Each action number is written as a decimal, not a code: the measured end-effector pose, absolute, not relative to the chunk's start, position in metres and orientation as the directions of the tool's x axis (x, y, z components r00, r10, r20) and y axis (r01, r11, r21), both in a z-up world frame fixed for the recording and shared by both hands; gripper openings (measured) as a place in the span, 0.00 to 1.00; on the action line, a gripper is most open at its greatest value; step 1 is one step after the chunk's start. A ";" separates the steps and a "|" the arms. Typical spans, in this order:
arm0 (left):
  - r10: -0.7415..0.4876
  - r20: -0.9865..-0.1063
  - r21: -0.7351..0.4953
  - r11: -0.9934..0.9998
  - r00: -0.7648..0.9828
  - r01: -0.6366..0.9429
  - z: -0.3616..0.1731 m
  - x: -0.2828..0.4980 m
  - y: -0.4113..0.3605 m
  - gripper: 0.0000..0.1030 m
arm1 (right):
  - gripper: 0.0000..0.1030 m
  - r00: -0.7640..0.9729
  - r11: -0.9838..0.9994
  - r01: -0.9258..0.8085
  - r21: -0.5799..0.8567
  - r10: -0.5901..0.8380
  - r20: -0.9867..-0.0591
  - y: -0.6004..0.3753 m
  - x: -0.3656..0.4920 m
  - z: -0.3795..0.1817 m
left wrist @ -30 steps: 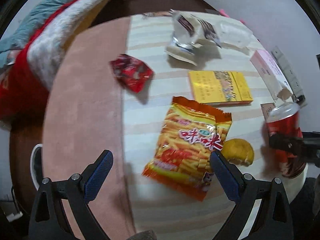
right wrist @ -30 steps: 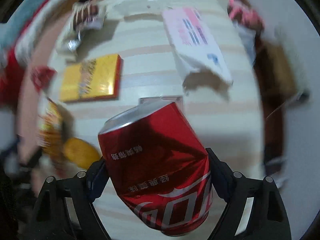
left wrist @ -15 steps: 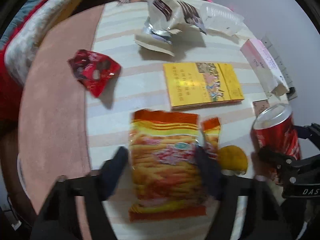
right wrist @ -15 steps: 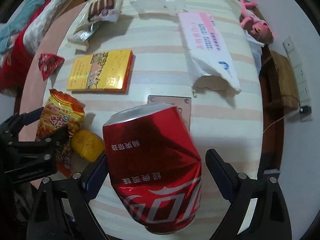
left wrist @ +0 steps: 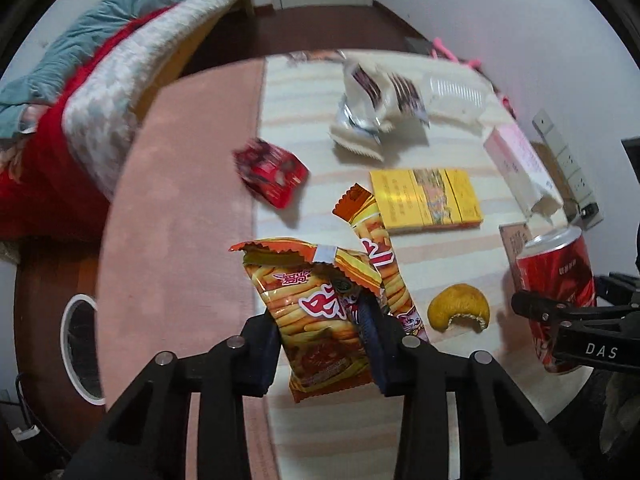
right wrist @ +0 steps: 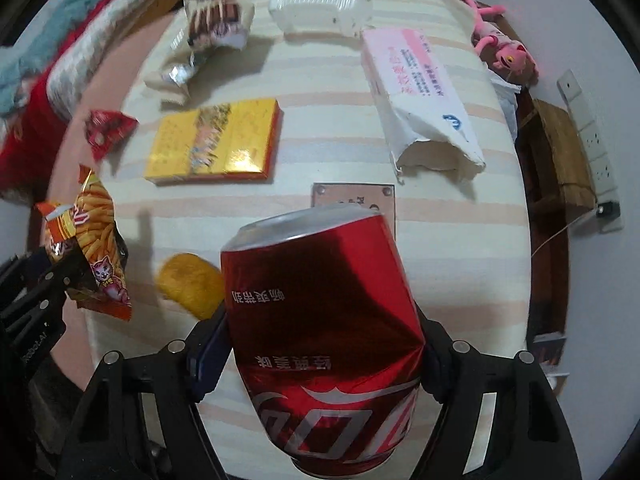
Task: Collect trash
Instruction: 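Carry the can and chip bag to the white bin and release both, then move both tools back over the table, then grasp the pink tissue pack with the right tool while the left tool grasps the red candy wrapper, then carry the tissue pack and red wrapper to the white bin and release both, then move both tools back over the table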
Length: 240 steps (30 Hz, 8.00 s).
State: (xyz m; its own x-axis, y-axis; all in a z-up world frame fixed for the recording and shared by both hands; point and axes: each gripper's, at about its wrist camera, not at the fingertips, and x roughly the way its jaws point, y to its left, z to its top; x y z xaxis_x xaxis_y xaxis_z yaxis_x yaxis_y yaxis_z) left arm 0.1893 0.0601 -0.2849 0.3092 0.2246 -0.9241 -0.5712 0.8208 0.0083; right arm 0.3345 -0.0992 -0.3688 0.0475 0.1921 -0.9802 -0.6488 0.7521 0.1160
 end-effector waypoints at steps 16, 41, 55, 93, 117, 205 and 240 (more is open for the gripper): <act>0.448 -0.801 -0.006 0.658 0.397 -0.753 -0.154 0.029 0.186 0.32 | 0.76 0.016 0.609 -0.727 0.317 0.476 -0.879 -0.015 0.240 -0.244; 0.139 -0.978 -0.142 0.082 0.152 -0.987 -0.384 -0.259 0.441 0.88 | 0.77 -0.335 0.269 -0.898 0.349 0.097 -0.937 0.391 -0.067 -0.459; 0.247 -0.969 0.014 0.003 -0.013 -1.000 -0.385 -0.288 0.410 0.99 | 1.00 -0.323 0.209 -0.919 0.333 0.082 -0.943 0.418 -0.083 -0.486; 0.556 -0.827 0.036 0.204 0.085 -0.978 -0.196 -0.207 0.277 0.99 | 1.00 -0.190 0.193 -0.933 0.303 0.451 -0.872 0.255 -0.027 -0.275; 0.144 -0.949 -0.127 0.636 0.279 -0.761 -0.317 0.222 0.191 0.98 | 1.00 0.159 0.822 -0.560 0.103 0.229 -0.960 -0.066 0.401 -0.321; 0.102 -0.970 -0.221 0.010 0.221 -0.975 -0.403 -0.279 0.445 0.87 | 0.57 -0.255 0.182 -0.947 0.264 0.070 -0.964 0.435 -0.089 -0.479; 0.396 -0.918 0.034 0.106 0.011 -0.994 -0.295 -0.258 0.338 1.00 | 1.00 -0.110 0.133 -0.980 0.145 0.243 -0.964 0.331 -0.076 -0.382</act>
State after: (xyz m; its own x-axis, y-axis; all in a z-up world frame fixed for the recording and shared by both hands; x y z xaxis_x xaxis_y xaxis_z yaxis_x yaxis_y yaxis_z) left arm -0.2584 0.3384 -0.2948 0.0112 0.3964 -0.9180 -0.9938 0.1061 0.0337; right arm -0.0758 0.3311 -0.3820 -0.1099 0.2428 -0.9638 -0.9803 0.1334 0.1454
